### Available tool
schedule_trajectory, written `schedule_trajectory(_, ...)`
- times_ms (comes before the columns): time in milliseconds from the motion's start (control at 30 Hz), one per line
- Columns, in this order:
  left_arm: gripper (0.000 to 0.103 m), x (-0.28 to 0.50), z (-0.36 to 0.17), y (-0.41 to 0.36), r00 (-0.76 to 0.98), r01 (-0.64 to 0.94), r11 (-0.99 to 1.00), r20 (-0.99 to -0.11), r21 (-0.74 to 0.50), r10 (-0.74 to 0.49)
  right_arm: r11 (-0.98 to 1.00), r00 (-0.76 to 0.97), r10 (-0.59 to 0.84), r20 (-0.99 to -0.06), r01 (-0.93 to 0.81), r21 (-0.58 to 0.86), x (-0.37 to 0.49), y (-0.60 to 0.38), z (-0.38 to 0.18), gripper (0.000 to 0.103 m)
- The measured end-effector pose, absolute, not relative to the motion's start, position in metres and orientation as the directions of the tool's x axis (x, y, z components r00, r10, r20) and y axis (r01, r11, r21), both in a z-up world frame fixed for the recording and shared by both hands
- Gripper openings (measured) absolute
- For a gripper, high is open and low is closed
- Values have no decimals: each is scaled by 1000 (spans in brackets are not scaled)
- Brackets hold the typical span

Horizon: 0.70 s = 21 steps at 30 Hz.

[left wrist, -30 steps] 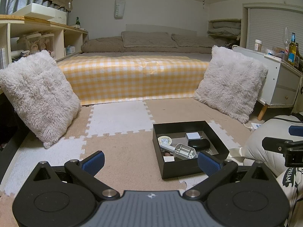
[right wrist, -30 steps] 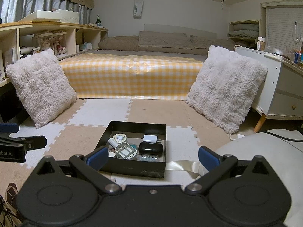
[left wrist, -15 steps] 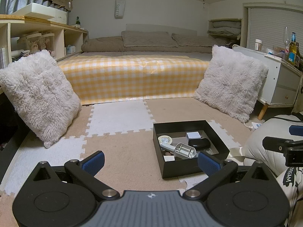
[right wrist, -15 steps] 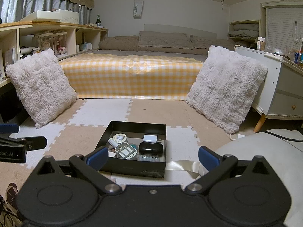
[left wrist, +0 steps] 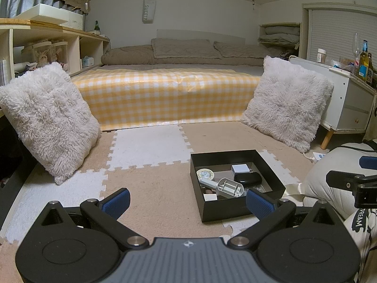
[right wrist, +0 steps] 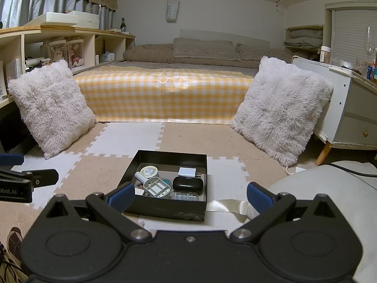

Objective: Organize rigid objects

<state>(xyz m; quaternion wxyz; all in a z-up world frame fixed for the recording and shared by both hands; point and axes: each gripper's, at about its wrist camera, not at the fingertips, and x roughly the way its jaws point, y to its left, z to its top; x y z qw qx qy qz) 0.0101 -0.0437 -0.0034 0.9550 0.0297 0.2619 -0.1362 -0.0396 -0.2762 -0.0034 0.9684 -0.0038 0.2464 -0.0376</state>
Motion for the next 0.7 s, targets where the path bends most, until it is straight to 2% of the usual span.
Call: schedule_trajectory(700,103,7,-6,-41,824,284,959,-507,-16,-253,997,876,-74,-477,70,-26,-40,-276,-4,103)
